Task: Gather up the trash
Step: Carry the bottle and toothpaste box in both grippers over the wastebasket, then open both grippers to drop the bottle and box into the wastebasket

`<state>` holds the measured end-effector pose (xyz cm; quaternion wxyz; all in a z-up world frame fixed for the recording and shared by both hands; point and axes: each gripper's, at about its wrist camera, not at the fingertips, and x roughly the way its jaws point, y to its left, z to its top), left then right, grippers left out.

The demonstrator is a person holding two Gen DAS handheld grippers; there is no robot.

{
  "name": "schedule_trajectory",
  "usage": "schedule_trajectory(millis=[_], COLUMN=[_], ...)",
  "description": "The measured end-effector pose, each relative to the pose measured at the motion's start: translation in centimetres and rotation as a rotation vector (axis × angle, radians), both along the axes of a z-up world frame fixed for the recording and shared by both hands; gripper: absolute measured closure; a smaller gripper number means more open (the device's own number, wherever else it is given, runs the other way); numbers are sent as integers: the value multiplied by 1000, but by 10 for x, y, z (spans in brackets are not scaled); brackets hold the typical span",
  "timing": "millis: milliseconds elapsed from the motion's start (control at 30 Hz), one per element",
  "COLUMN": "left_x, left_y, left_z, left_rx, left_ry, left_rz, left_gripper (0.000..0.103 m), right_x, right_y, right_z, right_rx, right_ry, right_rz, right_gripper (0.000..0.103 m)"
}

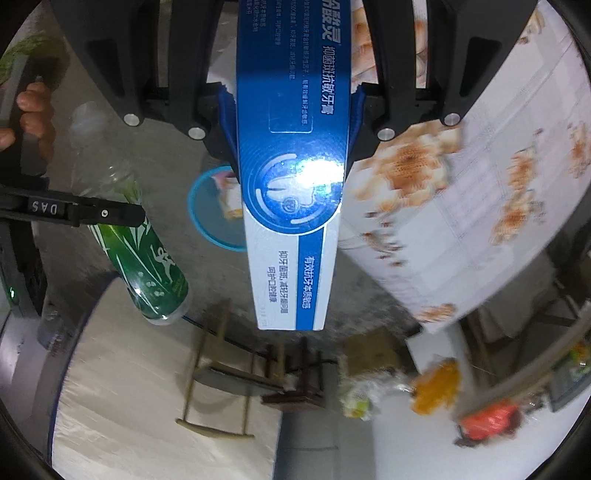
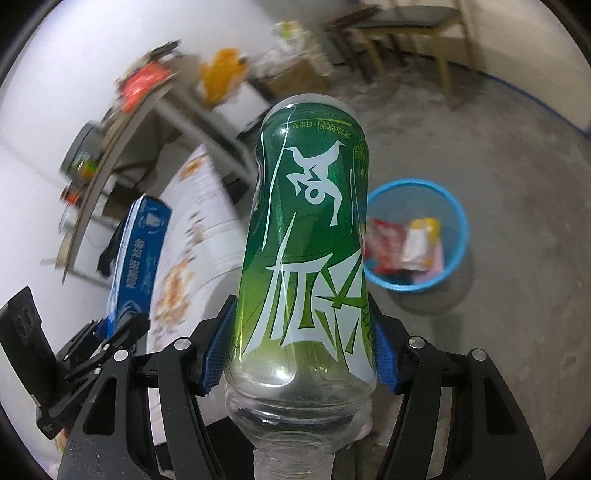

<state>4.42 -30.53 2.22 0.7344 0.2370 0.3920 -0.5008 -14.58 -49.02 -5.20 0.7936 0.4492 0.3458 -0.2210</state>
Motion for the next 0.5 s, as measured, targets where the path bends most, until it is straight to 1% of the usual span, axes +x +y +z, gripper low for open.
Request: schedule_trajectory(millis=[167, 233, 300, 400, 500], left_x=[-1, -1, 0, 2, 6], left_y=[-54, -74, -100, -130, -163], left_z=[-19, -29, -44, -64, -74], left_rx=[41, 63, 100, 143, 135], left_ry=[112, 147, 184, 237, 278], left_rz=[-60, -77, -90, -97, -95], left_gripper=[57, 57, 57, 57, 57], right_x=[-36, -44, -49, -43, -26], right_y=[-27, -36, -45, -60, -81], right_z=[-27, -39, -57, -77, -89], right_rx=[64, 107, 178, 276, 335], right_ry=[25, 23, 11, -15, -40], right_rz=[-131, -163, -185, -195, -202], right_gripper=[42, 42, 42, 42, 41])
